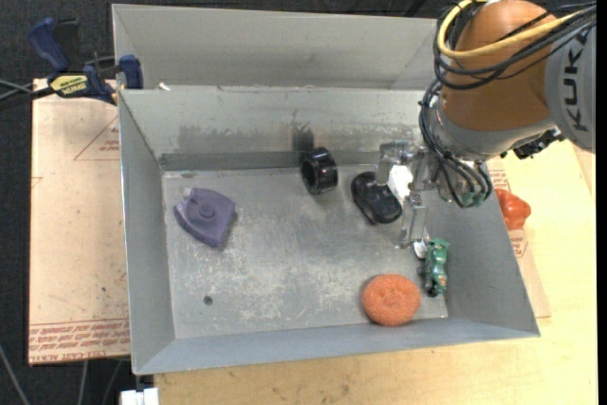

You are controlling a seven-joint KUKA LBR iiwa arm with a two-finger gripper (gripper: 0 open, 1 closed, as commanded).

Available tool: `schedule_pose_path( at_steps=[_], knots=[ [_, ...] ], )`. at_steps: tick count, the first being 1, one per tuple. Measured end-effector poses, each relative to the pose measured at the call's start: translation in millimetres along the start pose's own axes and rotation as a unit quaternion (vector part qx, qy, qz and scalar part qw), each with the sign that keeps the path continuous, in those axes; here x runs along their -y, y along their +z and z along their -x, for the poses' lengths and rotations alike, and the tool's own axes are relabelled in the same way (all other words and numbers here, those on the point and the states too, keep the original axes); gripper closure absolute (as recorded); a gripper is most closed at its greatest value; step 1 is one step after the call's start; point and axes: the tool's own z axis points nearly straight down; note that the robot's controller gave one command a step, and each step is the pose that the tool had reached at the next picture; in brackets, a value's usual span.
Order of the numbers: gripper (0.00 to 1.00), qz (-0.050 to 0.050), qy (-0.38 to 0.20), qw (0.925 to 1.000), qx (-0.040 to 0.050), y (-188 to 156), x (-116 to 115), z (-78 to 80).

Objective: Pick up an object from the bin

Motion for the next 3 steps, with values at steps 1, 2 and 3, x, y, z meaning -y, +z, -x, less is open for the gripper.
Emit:
schedule_pose_path(
  at_steps=[1, 2, 3],
  knots=[
    [0.00, 0.000, 0.000, 1.0000, 0.0040, -4.8, -0.1, 1.3],
    [0.00, 0.001, 0.039, 0.9992, 0.0070, 15.9, 11.4, 4.0],
    [0.00, -0.001, 0.086, 0.9963, 0.0015, 35.6, 9.3, -21.5]
  ],
)
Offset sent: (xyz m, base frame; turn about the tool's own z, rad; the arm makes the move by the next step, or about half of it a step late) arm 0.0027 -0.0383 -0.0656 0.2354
